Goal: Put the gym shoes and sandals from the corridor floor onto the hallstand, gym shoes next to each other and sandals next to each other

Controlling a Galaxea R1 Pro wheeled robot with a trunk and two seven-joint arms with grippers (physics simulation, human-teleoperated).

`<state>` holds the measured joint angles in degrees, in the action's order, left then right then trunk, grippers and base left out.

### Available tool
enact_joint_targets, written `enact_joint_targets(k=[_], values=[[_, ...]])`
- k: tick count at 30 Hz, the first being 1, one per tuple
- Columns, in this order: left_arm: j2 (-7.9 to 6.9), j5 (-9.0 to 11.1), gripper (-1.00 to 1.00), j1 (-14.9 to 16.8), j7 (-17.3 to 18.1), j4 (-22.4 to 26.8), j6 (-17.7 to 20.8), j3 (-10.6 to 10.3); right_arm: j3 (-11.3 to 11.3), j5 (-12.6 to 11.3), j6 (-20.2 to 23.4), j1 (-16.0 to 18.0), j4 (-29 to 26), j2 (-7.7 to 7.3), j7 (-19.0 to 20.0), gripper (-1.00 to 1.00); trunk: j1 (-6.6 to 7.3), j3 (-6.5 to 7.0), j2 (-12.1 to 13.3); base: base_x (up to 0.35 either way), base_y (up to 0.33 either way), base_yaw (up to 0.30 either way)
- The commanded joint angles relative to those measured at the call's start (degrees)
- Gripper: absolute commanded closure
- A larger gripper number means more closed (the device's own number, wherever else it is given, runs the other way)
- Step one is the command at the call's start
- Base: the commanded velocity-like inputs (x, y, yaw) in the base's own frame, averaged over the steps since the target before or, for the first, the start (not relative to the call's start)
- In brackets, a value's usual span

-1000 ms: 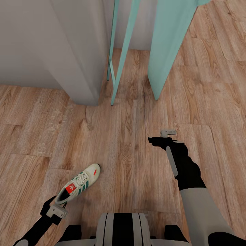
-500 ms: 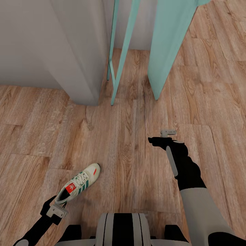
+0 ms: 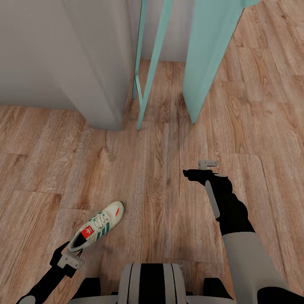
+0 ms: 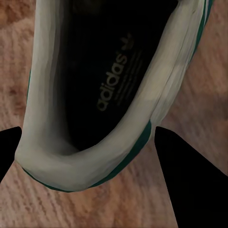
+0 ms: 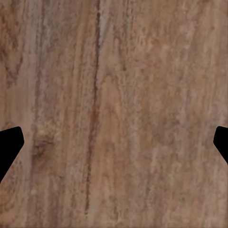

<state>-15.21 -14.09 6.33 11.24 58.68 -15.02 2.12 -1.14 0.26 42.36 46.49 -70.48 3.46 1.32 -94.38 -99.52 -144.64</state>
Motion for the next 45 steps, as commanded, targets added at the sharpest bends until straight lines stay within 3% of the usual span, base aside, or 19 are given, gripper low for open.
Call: enact_joint_targets(k=[1,10,17,21,24,27,35,38,40,45], values=[[0.0,-0.05,1.0,-0.02,0.03,0.01,-0.03,0.0,0.0,0.0,0.0,0.0,0.0,0.01,0.0,-1.0,0.0,0.0,0.0,0.0,0.0,0.0],[0.2,0.06,1.0,0.06,-0.57,0.81,-0.01,0.56,0.0,-0.01,0.0,0.0,-0.01,-0.03,0.0,-1.0,0.0,0.0,0.0,0.0,0.0,0.0],[0.35,0.03,1.0,-0.22,-0.63,11.79,1.09,0.74,0.0,-0.06,0.0,0.0,-0.01,-0.01,0.0,-1.0,0.15,1.33,0.08,0.0,0.0,0.0],[0.39,0.08,1.0,-0.32,-0.61,15.34,3.18,0.71,0.0,-0.09,0.0,0.0,-0.01,-0.03,0.0,-1.0,0.26,2.22,0.13,0.0,0.0,0.0],[0.42,0.15,1.0,-0.34,-0.56,16.37,6.56,0.6,0.0,-0.09,0.0,0.0,-0.01,-0.01,0.0,-1.0,0.34,2.88,0.17,0.0,0.0,0.0],[0.44,0.5,1.0,-0.35,-0.46,17.51,13.05,0.52,0.01,-0.09,0.0,0.0,0.01,-0.03,0.01,-1.0,0.41,3.54,0.21,0.0,0.0,0.0],[0.59,0.92,1.0,-0.63,-0.13,26.11,25.44,0.44,0.0,-0.11,0.0,0.0,0.02,-0.01,0.06,-1.0,0.62,5.32,0.32,0.0,0.0,0.0],[0.67,1.01,1.0,-0.75,-0.05,26.89,33.26,0.13,0.0,-0.26,0.0,0.0,0.0,0.01,0.08,-1.0,0.7,5.98,0.36,0.0,0.0,0.0],[1.16,1.05,1.0,-0.77,-0.02,27.36,36.37,-0.31,0.04,-0.4,0.0,0.0,0.01,0.04,0.09,-1.0,0.75,6.42,0.39,0.0,0.0,0.0],[3.45,1.04,1.0,-0.85,0.0,27.92,38.3,-0.9,0.17,-0.5,-0.05,0.0,0.01,0.12,0.09,-1.0,0.88,7.53,0.45,0.0,0.0,0.0]])
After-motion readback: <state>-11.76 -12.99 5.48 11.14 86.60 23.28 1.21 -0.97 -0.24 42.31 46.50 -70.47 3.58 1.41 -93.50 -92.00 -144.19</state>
